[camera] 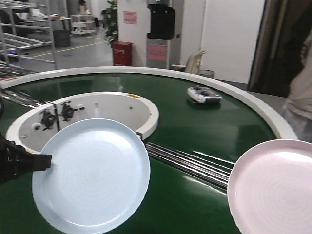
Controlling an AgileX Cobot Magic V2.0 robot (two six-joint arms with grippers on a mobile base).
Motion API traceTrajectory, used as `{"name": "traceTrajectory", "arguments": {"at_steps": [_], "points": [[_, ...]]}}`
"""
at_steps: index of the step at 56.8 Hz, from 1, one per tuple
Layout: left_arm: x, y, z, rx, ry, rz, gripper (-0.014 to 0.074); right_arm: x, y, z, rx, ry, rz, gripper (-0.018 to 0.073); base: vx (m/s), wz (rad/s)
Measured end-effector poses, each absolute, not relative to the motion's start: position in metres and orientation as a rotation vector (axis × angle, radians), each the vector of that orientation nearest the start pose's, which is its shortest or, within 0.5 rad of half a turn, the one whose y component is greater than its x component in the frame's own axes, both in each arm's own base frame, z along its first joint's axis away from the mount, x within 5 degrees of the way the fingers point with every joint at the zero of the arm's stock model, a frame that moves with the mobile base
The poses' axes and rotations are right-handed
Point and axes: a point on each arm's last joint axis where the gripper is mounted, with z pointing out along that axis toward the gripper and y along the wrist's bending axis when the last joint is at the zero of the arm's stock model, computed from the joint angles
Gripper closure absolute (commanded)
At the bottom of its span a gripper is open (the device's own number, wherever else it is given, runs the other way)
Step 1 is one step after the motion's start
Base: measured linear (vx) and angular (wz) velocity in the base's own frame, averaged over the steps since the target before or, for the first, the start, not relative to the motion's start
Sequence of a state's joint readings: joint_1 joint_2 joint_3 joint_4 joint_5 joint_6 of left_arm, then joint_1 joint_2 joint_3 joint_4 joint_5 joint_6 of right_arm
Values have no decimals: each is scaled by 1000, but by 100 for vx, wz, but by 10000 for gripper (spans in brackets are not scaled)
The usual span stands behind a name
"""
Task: Grab plate from conveyor and place on tray
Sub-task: 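Hold both plates raised while the base drives to the tray table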
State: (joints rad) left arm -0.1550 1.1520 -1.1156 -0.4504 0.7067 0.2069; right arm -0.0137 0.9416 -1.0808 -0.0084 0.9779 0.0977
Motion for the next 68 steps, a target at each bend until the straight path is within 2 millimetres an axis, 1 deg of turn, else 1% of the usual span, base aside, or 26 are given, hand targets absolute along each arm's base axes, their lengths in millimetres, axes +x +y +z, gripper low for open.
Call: {"name": "traceTrajectory", "arguments": {"at_steps": [43, 68], "points": [[235, -63, 382, 175, 2180, -482, 598, 171, -3, 389, 128, 2320, 32, 569, -16, -65], [235, -63, 382, 176, 2181, -483, 599, 170, -3, 390, 127, 2321, 31, 569, -7, -57]]}}
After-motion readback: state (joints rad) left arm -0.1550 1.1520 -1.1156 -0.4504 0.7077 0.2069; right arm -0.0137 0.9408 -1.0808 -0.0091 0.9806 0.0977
